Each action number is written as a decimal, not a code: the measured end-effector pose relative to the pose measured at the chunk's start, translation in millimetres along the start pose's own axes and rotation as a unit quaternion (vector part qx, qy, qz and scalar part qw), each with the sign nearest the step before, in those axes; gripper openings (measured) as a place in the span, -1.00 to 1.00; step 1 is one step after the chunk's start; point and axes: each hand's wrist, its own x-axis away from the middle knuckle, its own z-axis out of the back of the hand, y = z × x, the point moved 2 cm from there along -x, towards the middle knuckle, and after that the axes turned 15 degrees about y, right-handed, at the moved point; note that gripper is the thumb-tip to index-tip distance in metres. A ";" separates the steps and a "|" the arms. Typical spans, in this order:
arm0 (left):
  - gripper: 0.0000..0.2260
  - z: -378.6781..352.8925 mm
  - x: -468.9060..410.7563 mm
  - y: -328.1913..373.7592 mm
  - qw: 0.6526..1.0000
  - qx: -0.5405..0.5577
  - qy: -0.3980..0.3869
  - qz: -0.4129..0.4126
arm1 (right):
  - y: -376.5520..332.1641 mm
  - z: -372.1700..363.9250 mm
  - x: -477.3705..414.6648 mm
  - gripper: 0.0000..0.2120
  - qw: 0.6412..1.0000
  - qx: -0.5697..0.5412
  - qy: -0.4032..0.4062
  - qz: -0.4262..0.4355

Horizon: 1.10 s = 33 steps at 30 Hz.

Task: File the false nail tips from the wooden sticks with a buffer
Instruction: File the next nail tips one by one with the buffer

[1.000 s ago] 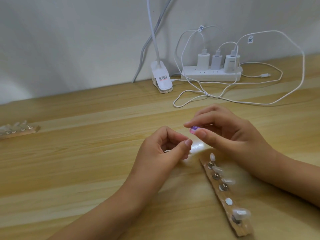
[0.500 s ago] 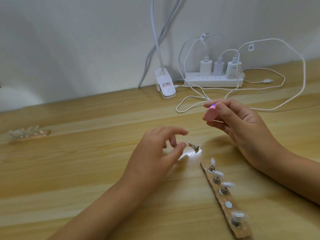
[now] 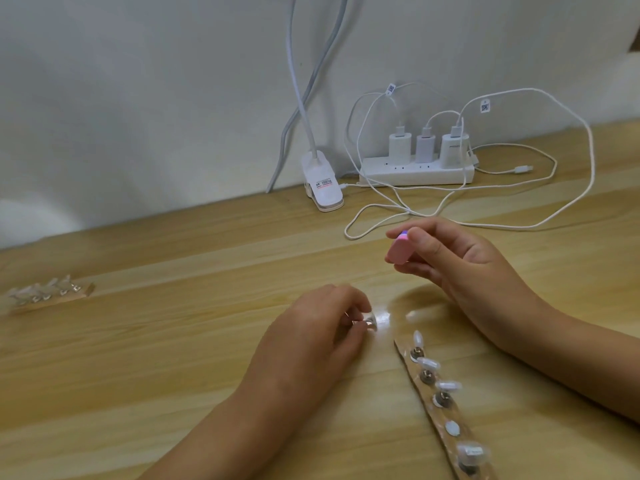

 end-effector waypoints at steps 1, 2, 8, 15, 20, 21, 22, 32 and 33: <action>-0.78 -0.8 0.1 -1.0 0.998 0.042 -0.003 0.047 | 0.5 -0.2 -0.2 -0.72 1.000 -0.002 0.000 -0.001; -0.75 -1.6 0.0 -2.0 0.991 0.093 -0.004 0.095 | 0.9 -0.2 -0.3 -0.72 1.000 -0.006 0.000 -0.002; -0.82 -1.0 -2.3 -3.2 0.909 0.290 -0.007 0.299 | 0.0 -0.4 -0.4 -0.81 1.000 -0.024 0.011 -0.015; -0.91 2.1 -1.2 -5.2 0.847 0.398 0.061 0.347 | -3.3 -2.2 7.4 -0.80 1.000 -0.019 -0.014 0.009; -0.85 -2.5 0.1 2.9 0.858 0.415 0.026 0.300 | -7.2 -6.0 19.3 -0.81 0.992 0.054 -0.065 0.090; -0.86 -3.5 -0.2 2.5 0.863 0.412 0.022 0.292 | -6.9 -6.8 20.5 -0.81 0.989 0.076 -0.075 0.104; -0.88 -4.3 -0.3 1.7 0.867 0.407 0.019 0.288 | -6.3 -7.4 21.2 -0.81 0.985 0.096 -0.081 0.116; -0.89 -5.9 2.5 1.6 0.897 0.361 -0.007 0.254 | -7.0 -5.8 21.1 -0.82 0.981 0.126 -0.093 0.113; -0.91 -5.9 2.8 1.9 0.900 0.357 -0.008 0.252 | -6.5 -6.1 20.9 -0.82 0.982 0.127 -0.094 0.108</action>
